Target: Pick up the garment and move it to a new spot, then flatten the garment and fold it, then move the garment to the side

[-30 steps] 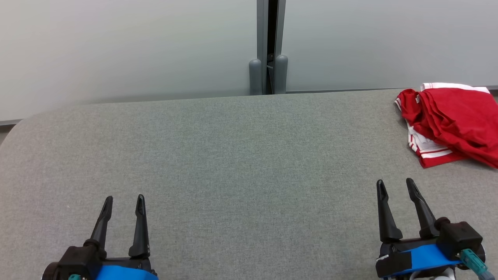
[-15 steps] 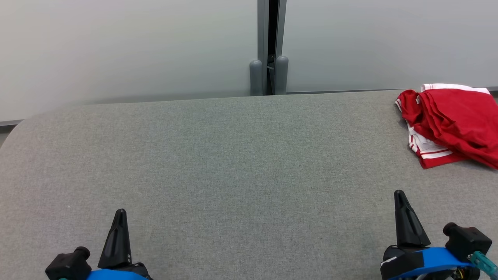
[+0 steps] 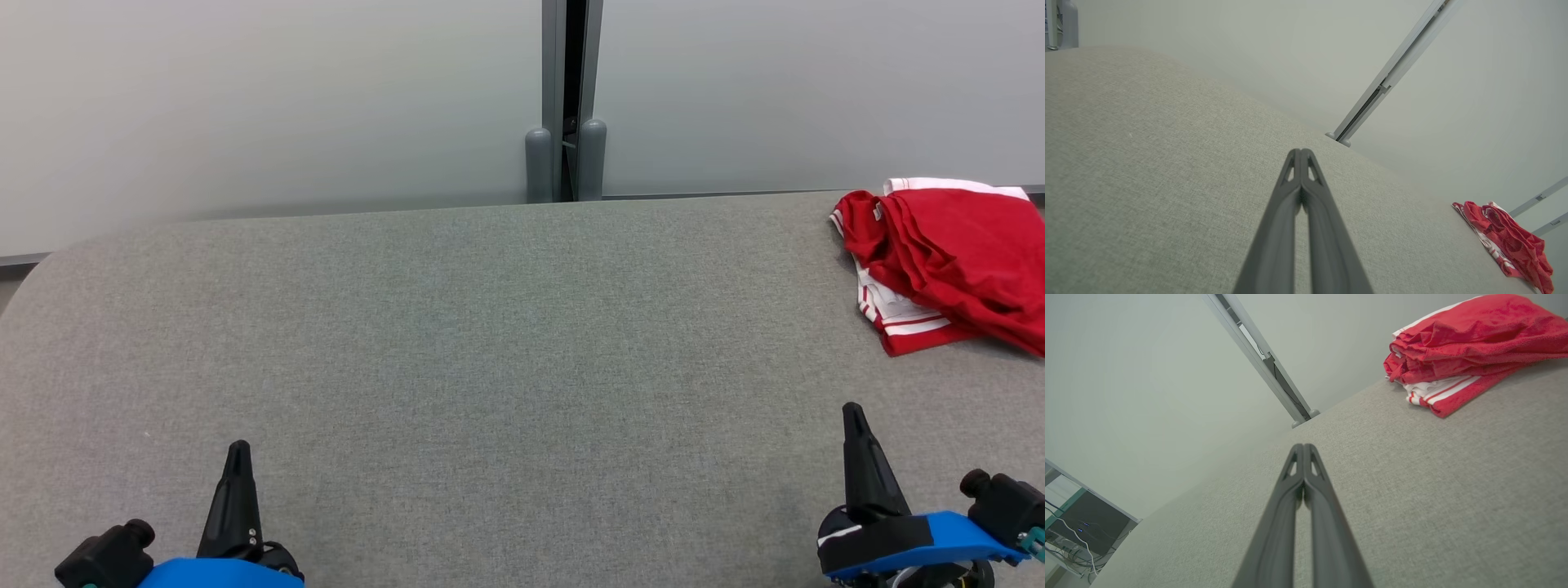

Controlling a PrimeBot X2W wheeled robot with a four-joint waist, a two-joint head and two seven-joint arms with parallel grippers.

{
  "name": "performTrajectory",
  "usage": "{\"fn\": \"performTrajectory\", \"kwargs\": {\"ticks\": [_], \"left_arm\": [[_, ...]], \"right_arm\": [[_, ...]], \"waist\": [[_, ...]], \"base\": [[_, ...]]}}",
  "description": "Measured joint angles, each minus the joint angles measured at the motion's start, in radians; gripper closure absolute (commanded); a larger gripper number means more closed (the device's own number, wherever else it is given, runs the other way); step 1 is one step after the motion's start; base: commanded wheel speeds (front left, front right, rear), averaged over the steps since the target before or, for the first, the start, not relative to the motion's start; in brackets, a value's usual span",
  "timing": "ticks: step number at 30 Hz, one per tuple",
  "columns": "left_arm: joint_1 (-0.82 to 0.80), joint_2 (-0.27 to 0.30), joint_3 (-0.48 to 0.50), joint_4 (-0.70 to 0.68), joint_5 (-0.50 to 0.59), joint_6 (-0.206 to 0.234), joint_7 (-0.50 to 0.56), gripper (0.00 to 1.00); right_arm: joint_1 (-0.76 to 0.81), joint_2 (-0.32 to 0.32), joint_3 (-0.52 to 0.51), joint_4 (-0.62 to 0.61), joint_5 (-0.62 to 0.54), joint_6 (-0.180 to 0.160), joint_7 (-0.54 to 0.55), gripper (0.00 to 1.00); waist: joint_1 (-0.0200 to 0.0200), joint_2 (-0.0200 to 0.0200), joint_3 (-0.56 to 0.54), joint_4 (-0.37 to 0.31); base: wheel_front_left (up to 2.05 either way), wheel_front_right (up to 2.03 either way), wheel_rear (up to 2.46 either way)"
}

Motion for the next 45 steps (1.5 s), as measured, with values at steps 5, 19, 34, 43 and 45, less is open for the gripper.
{"fn": "performTrajectory", "kwargs": {"ticks": [5, 19, 34, 43, 45], "left_arm": [[-0.003, 0.0, 0.008, 0.002, -0.076, -0.007, 0.018, 1.0], [-0.018, 0.001, 0.028, 0.007, -0.266, -0.018, 0.069, 1.0], [-0.029, 0.002, 0.049, 0.012, -0.443, -0.032, 0.114, 1.0], [-0.036, 0.002, 0.057, 0.014, -0.536, -0.038, 0.139, 1.0], [-0.04, 0.002, 0.059, 0.014, -0.557, -0.04, 0.147, 1.0]], "right_arm": [[-0.007, 0.001, -0.006, 0.001, 0.079, 0.0, 0.019, 1.0], [-0.019, 0.002, -0.021, 0.006, 0.276, 0.0, 0.07, 1.0], [-0.029, 0.003, -0.035, 0.011, 0.459, 0.0, 0.116, 1.0], [-0.035, 0.004, -0.042, 0.013, 0.556, 0.0, 0.141, 1.0], [-0.035, 0.004, -0.044, 0.014, 0.578, 0.0, 0.145, 1.0]], "waist": [[0.0, 0.0, -0.001, 0.001], [0.0, 0.0, -0.005, 0.003], [0.0, 0.0, -0.009, 0.005], [0.0, 0.0, -0.011, 0.006], [0.0, 0.0, -0.012, 0.007]], "base": [[0.0, 0.0, 0.0], [0.0, 0.0, 0.0], [0.0, 0.0, 0.0], [0.0, 0.0, 0.0], [0.0, 0.0, 0.0]]}}
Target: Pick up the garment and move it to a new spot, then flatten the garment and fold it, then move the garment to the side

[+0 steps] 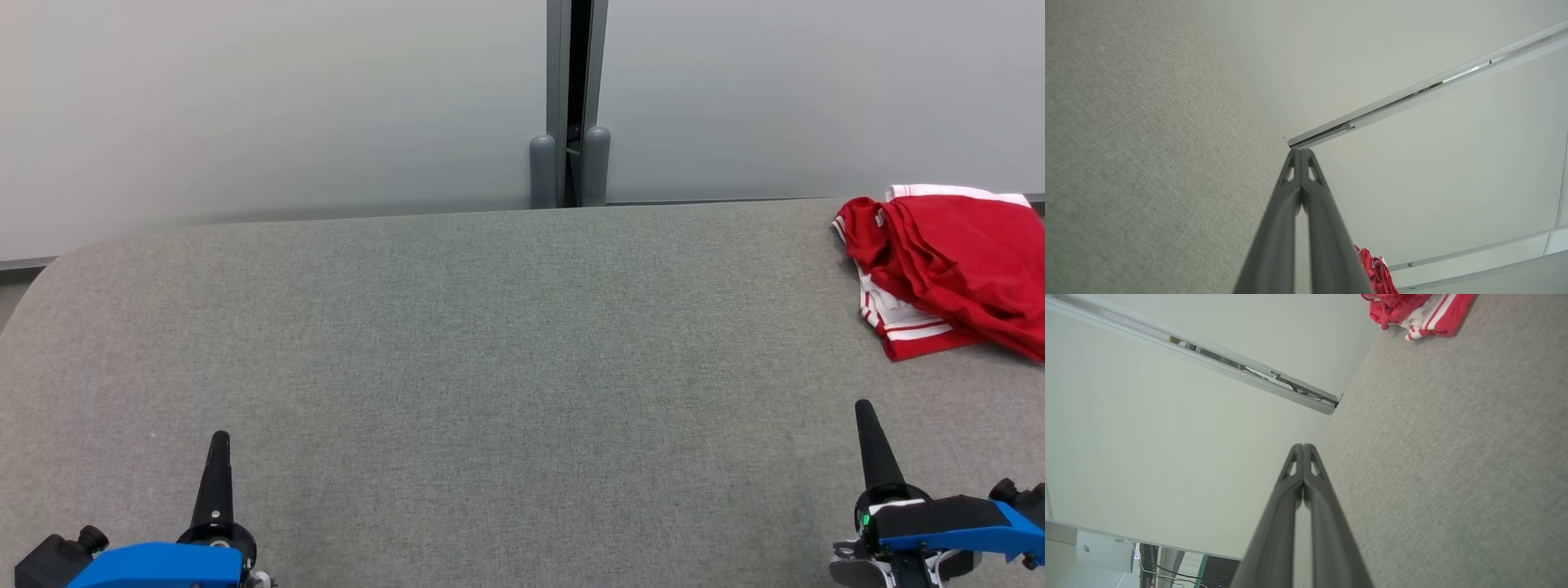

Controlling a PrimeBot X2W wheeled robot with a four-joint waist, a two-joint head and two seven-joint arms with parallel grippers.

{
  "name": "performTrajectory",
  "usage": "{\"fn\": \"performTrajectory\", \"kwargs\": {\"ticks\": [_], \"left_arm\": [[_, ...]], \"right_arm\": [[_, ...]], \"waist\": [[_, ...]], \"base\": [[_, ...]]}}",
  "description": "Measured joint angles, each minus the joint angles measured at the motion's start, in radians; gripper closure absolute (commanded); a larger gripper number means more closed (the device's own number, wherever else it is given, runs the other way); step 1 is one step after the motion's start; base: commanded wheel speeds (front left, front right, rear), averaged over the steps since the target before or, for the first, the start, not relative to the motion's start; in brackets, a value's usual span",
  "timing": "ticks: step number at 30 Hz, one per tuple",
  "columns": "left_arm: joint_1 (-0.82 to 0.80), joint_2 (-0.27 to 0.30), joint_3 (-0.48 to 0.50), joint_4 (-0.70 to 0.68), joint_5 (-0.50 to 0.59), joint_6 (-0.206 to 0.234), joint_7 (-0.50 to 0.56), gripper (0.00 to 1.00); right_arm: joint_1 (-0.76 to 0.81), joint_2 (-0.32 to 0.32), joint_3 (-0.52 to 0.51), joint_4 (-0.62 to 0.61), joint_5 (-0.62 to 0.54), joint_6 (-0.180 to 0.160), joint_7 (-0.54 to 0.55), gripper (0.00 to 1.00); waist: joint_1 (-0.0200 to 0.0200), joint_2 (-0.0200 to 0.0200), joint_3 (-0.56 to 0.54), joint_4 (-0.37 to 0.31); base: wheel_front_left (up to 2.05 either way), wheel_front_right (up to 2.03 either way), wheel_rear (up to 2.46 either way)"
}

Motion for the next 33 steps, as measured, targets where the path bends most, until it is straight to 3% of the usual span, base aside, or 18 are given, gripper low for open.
{"fn": "performTrajectory", "kwargs": {"ticks": [33], "left_arm": [[-0.022, 0.002, 0.031, 0.008, -0.284, -0.02, 0.073, 1.0]], "right_arm": [[-0.02, 0.002, -0.023, 0.007, 0.295, 0.0, 0.076, 1.0]], "waist": [[0.0, 0.0, -0.008, 0.005]], "base": [[0.0, 0.0, 0.0]]}}
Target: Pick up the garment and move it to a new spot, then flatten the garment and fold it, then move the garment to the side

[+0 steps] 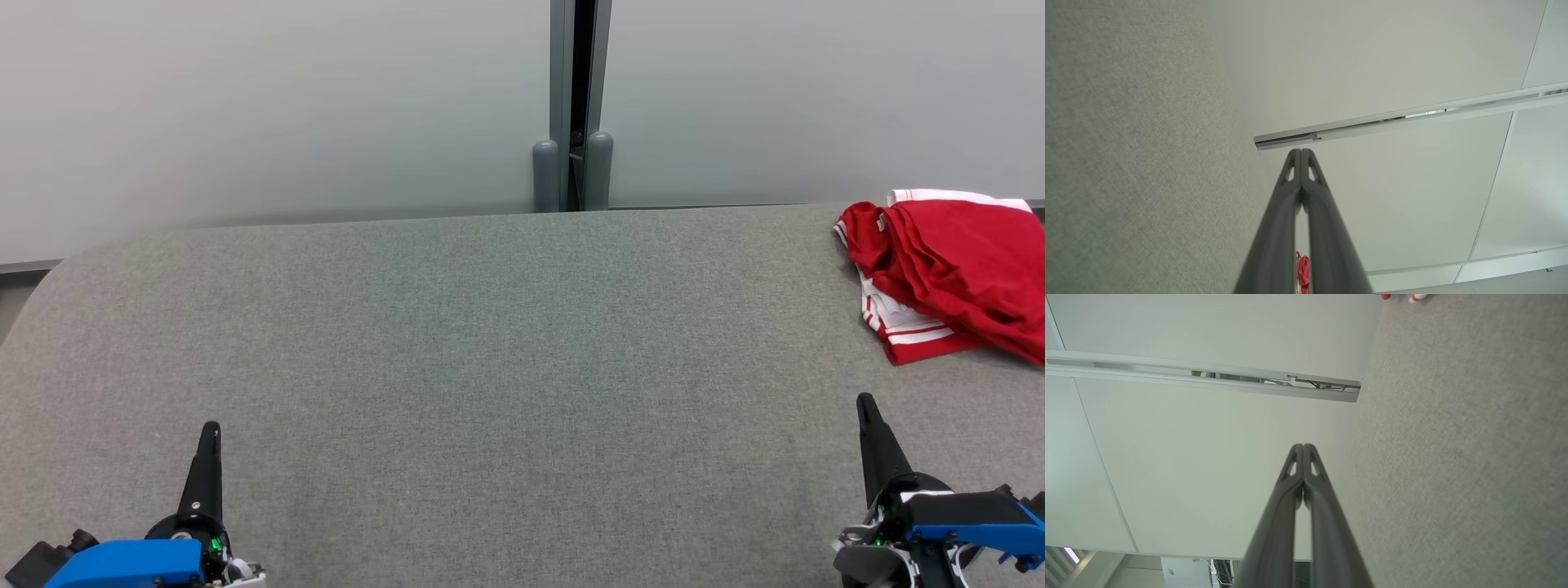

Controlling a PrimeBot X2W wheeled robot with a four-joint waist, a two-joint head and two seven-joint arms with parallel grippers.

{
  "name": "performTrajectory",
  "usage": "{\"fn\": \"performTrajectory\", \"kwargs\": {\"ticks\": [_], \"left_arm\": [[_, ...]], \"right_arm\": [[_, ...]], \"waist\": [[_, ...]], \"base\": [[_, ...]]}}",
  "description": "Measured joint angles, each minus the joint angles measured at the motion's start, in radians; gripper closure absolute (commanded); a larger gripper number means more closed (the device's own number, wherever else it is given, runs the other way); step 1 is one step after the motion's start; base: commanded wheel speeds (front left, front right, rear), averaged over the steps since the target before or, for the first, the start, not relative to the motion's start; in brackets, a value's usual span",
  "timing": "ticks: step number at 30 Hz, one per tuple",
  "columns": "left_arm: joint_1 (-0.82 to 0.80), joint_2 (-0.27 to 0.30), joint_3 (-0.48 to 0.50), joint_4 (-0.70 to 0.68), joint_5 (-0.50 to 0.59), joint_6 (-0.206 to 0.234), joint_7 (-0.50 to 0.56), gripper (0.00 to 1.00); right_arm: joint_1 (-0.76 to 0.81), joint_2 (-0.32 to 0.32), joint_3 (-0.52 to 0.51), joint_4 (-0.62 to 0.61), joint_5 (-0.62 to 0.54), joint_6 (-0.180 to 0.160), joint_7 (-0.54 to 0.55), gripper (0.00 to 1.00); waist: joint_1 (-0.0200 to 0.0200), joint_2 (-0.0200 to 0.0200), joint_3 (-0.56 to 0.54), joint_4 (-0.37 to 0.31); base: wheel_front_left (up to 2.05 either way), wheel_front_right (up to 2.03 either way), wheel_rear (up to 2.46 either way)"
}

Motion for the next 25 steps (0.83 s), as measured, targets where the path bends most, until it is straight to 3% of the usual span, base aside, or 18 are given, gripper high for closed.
{"fn": "performTrajectory", "kwargs": {"ticks": [25], "left_arm": [[-0.011, 0.002, 0.018, 0.004, -0.166, -0.011, 0.043, 1.0]], "right_arm": [[-0.012, 0.001, -0.013, 0.004, 0.17, 0.0, 0.044, 1.0]], "waist": [[0.0, 0.0, -0.006, 0.003]], "base": [[0.0, 0.0, 0.0]]}}
